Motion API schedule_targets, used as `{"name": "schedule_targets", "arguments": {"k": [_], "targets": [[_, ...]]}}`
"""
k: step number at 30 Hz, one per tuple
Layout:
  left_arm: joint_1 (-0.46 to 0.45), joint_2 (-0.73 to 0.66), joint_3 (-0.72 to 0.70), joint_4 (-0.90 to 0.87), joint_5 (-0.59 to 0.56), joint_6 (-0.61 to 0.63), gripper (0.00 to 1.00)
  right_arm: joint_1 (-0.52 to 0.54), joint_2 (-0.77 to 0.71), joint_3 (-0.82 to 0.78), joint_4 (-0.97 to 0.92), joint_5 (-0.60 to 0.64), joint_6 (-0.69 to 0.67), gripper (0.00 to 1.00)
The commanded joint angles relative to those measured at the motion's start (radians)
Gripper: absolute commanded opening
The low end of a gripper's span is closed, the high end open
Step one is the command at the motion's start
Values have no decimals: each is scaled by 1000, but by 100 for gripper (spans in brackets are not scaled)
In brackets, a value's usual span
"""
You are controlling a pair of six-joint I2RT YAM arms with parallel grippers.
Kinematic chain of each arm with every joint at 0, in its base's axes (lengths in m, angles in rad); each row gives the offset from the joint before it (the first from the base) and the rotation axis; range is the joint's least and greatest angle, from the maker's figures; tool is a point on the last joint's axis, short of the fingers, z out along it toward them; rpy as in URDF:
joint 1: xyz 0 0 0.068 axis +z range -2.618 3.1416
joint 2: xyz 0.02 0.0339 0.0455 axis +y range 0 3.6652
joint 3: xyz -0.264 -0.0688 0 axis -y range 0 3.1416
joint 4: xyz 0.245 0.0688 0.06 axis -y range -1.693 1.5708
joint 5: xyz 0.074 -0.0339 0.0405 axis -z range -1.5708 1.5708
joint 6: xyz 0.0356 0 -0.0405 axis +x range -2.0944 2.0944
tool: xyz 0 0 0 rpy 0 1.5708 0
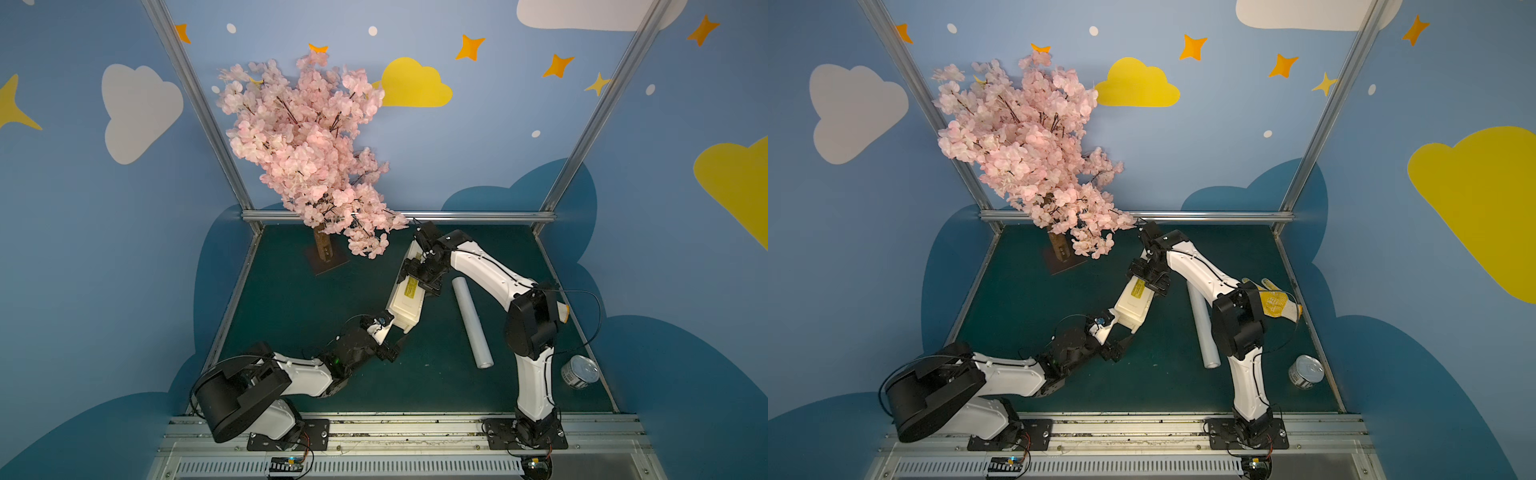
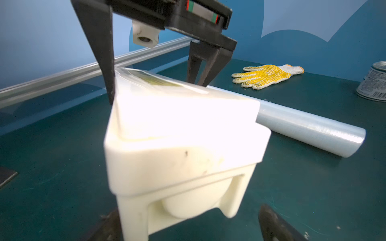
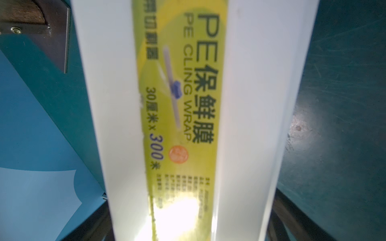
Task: Put plastic wrap rolls into dispensers
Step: Open the lid of the plastic wrap cutting box.
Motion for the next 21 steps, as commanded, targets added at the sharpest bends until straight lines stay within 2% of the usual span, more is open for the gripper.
{"name": "schedule_targets", "arguments": {"k": [1, 10, 21], "targets": [[-20, 59, 14, 154, -53, 66, 100, 8, 8, 25, -15, -32, 25, 91], [-67, 150, 11, 337, -163, 133, 100, 8, 13, 25, -14, -39, 30, 91], [-72, 231, 55, 375, -239, 177, 99, 8, 15, 25, -6, -61, 42, 91]]}}
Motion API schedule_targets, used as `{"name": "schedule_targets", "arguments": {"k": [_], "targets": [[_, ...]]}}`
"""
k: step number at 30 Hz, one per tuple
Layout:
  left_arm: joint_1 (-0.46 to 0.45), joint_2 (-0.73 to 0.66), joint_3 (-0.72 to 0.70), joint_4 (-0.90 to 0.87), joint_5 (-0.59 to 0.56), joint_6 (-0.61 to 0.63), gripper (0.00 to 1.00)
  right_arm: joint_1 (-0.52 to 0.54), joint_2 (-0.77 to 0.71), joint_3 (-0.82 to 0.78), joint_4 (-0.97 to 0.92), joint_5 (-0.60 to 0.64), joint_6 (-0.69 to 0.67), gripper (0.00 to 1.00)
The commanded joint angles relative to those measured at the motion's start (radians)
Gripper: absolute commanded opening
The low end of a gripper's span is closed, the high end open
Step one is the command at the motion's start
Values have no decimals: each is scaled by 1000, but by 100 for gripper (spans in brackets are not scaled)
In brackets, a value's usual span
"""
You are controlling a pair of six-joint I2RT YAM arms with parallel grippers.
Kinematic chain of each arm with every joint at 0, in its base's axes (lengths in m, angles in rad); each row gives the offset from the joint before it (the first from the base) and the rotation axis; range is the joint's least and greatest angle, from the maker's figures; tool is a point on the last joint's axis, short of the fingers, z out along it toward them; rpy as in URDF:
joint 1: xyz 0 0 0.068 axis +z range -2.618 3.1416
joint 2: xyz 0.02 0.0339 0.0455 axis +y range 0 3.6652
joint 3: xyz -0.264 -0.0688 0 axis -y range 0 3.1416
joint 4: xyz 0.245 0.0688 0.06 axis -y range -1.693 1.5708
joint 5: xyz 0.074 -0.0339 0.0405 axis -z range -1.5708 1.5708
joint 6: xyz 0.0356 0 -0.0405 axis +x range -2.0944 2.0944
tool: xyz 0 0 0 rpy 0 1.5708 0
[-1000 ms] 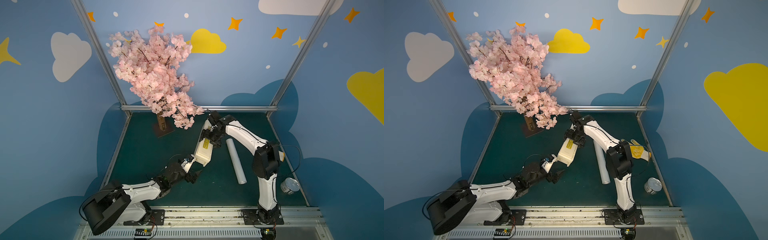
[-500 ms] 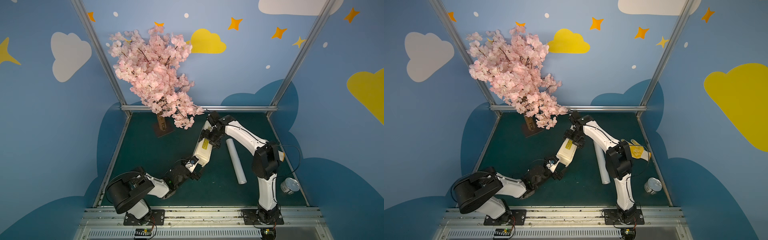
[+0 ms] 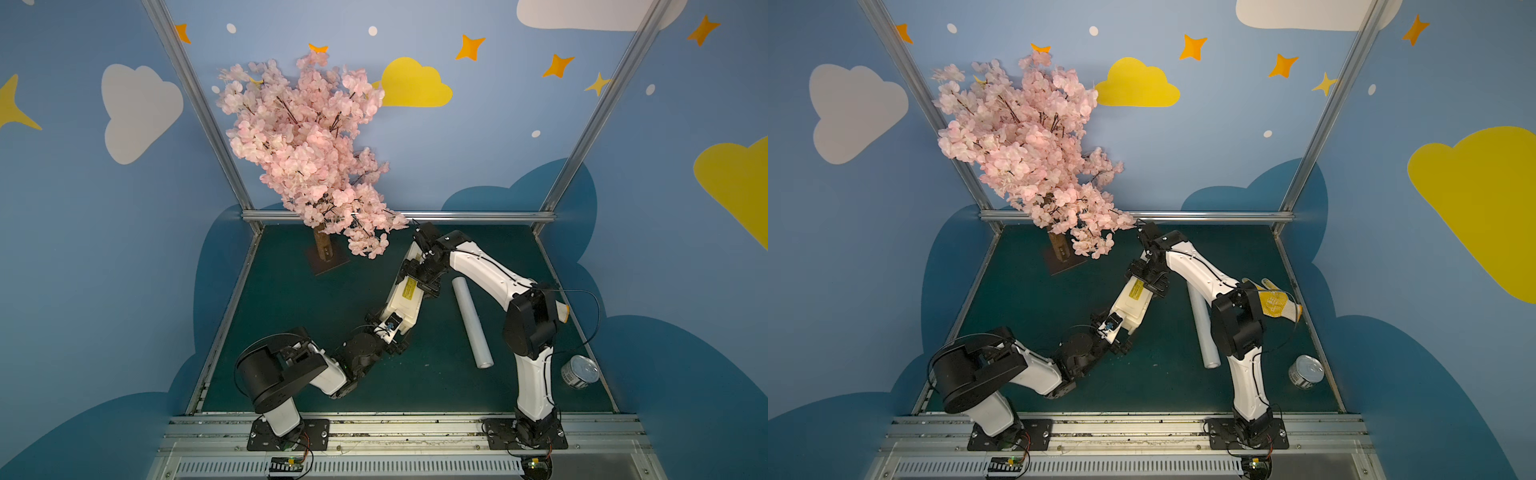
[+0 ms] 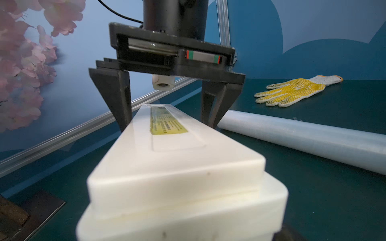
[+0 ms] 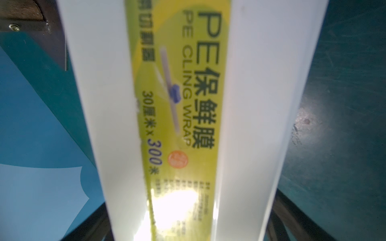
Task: Put plastic wrap rolls into dispensers
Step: Open the lid of the plastic wrap cutting box.
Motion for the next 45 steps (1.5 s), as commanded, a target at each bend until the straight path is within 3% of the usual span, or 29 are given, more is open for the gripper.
{"name": "schedule_targets", "arguments": {"k": [1, 10, 15, 16, 20, 25, 27, 29, 32, 35, 45], "targets": [[-2, 18, 24, 40, -43, 23, 99, 5, 7, 23, -6, -31, 15, 91], [-5, 34, 23, 35, -45, 42, 95, 1, 7, 24, 2, -45, 16, 91], [-8, 49, 26, 34, -54, 47, 87, -1, 6, 27, 4, -54, 15, 91], [-9, 52, 26, 35, -58, 49, 83, -4, 6, 27, 3, -57, 14, 91], [-14, 55, 25, 38, -78, 63, 50, -10, 0, 26, 3, -60, 9, 91], [-17, 53, 31, 25, -111, 77, 38, -17, 5, 36, 4, -85, -2, 91], [-16, 48, 31, 22, -135, 65, 28, -21, 10, 45, -5, -96, -14, 91], [-17, 38, 24, 14, -149, 58, 10, -27, 13, 53, -9, -116, -33, 91], [-17, 11, 22, -36, -152, 41, 9, -42, 10, 65, -38, -105, -56, 91], [-19, -20, 26, -111, -135, 11, 2, -52, -1, 64, -47, -92, -73, 91], [-32, -166, 7, -341, -146, -69, 2, -103, 0, 88, -55, -89, -91, 88]]}}
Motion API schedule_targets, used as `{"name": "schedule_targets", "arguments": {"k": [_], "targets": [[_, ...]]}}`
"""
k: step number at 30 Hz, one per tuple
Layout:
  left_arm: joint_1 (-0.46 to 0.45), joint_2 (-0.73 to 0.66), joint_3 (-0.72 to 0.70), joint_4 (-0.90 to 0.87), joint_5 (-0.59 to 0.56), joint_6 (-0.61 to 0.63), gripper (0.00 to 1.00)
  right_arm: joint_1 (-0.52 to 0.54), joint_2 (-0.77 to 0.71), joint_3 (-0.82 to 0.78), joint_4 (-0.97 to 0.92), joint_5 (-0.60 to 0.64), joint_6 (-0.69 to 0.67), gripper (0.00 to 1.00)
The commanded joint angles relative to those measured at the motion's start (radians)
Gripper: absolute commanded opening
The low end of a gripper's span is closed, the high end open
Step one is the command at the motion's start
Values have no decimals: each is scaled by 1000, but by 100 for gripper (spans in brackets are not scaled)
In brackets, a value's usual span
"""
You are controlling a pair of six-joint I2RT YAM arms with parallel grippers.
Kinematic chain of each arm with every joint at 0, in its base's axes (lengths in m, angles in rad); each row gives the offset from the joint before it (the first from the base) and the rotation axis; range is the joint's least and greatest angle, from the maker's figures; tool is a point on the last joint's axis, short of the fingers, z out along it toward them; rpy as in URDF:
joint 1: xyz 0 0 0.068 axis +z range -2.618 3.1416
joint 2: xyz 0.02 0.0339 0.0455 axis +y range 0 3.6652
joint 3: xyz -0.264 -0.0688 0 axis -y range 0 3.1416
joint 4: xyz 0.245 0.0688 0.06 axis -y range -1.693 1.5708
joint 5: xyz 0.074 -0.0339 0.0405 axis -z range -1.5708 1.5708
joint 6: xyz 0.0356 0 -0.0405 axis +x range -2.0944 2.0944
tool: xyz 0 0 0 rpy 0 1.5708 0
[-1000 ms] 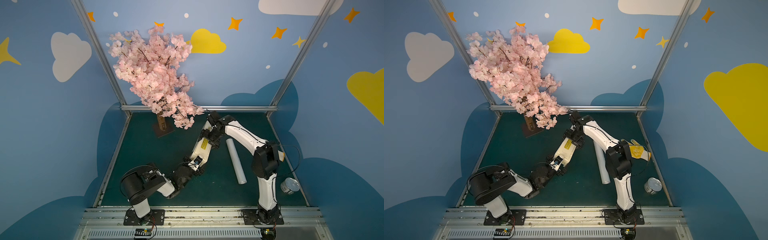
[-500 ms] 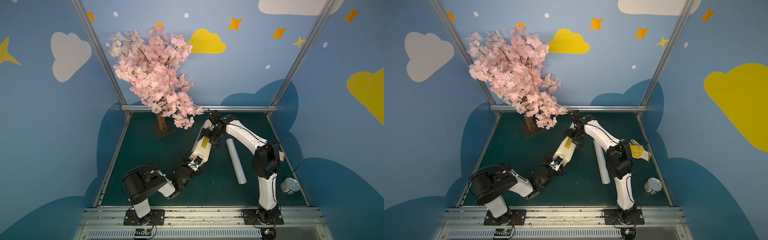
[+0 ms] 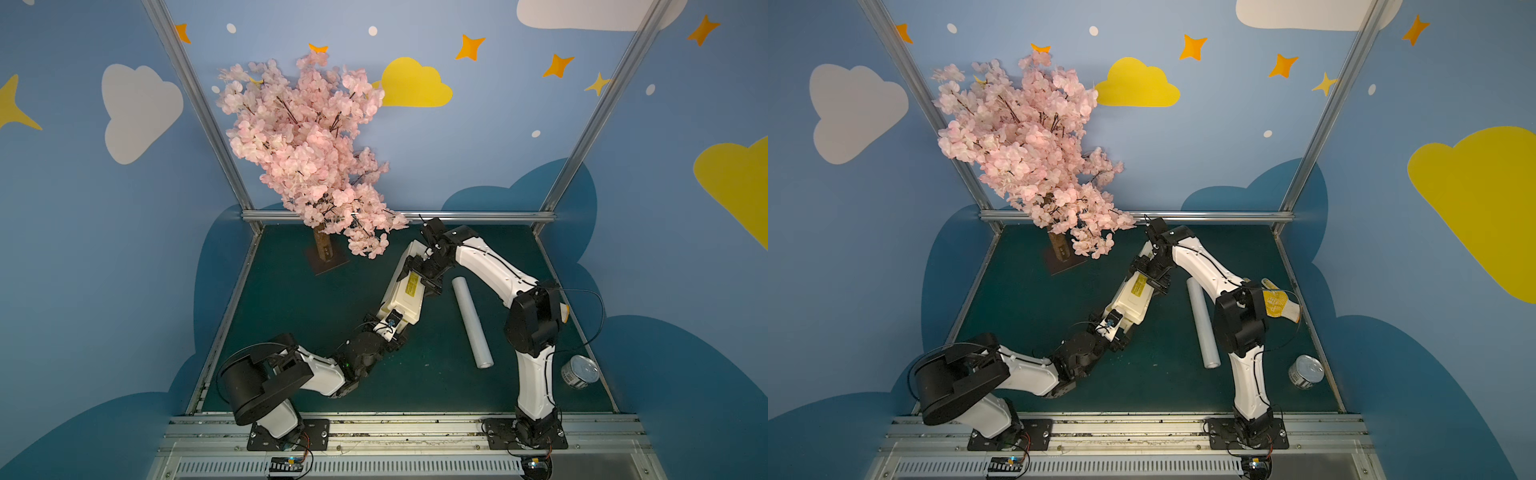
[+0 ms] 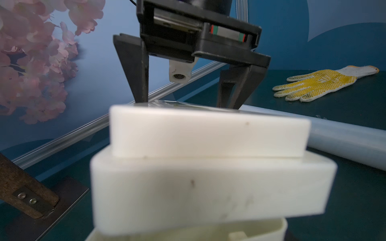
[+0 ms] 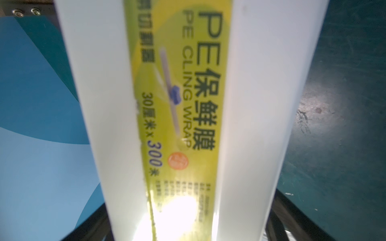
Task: Put plastic wrap rolls into dispensers
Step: Open the lid of the plastic wrap cutting box.
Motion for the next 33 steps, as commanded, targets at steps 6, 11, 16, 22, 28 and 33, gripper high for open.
{"name": "schedule_targets", "arguments": {"k": [6, 11, 16, 22, 28, 33], "targets": [[-3, -16, -19, -161, -59, -58, 2, -70, -35, 63, 9, -17, -32, 85], [-4, 8, -12, -166, -77, -63, 2, -112, -58, 54, 0, -72, -58, 81], [-4, 2, -12, -196, -129, -69, 2, -157, -82, 48, 10, -128, -89, 79], [-4, -22, -10, -229, -136, -67, 2, -177, -73, 59, -19, -151, -129, 81], [-6, -111, 31, -410, -137, -177, 16, -175, -69, 68, -94, -70, -243, 82], [-7, -201, 95, -658, -125, -307, 53, -166, -106, -33, -76, -15, -334, 83]]}}
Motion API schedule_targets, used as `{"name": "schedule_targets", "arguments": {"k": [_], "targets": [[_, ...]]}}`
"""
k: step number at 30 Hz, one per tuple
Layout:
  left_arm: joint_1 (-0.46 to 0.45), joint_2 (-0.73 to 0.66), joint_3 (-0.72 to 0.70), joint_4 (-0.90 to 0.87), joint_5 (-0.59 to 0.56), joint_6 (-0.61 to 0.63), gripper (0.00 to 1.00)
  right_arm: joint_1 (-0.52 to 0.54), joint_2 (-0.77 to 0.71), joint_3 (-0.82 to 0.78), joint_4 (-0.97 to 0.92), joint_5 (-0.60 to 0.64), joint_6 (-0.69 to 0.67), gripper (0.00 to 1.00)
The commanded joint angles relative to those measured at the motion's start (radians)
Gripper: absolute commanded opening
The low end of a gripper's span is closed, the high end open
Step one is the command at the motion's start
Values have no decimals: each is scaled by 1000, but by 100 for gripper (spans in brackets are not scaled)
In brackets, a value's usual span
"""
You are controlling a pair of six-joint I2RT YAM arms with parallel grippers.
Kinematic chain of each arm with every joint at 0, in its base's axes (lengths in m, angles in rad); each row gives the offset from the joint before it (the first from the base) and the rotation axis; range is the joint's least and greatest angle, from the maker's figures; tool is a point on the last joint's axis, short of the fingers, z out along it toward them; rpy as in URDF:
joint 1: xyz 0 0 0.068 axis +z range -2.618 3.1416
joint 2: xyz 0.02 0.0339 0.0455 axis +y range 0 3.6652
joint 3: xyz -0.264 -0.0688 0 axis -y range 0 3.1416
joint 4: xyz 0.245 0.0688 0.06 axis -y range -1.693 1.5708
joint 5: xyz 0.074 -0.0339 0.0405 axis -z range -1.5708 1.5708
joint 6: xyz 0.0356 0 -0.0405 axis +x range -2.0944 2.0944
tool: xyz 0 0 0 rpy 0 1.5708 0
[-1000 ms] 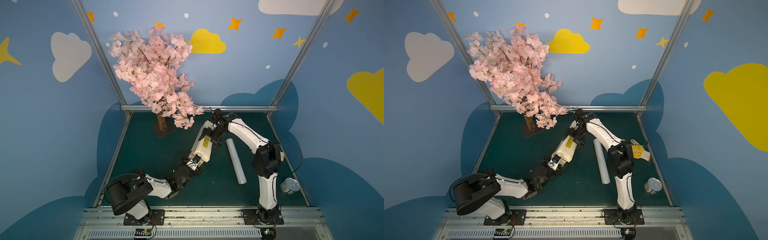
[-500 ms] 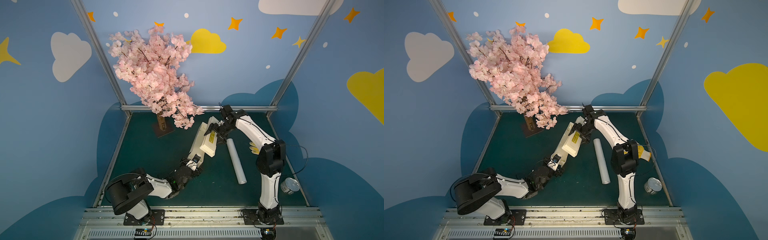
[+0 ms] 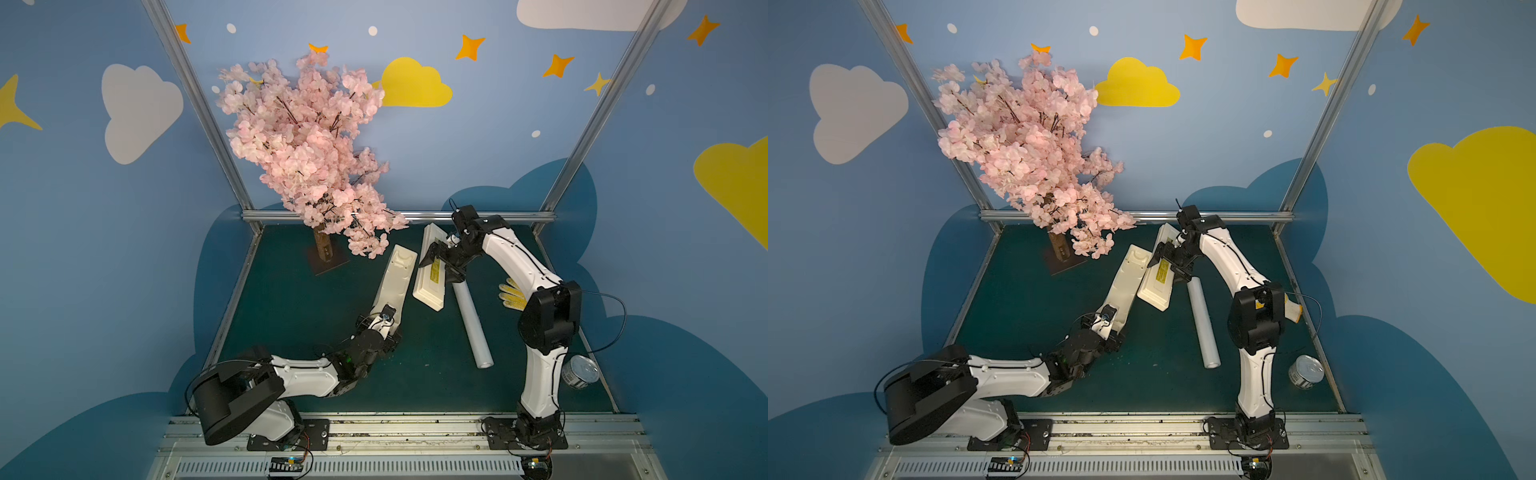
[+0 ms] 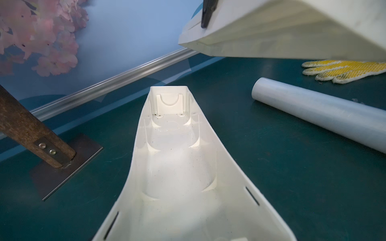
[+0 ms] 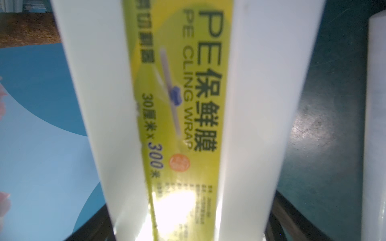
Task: Put plastic wrap rolls into dispensers
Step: Open the lid of the plastic wrap cutting box, then place the plastic wrap cutting box at the center of the board.
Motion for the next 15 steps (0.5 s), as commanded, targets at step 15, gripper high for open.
{"name": "schedule_targets", "arguments": {"k": [15], "targets": [[-1, -123, 48, -481, 58, -279, 99, 128, -18, -179, -12, 405, -207, 86]]}}
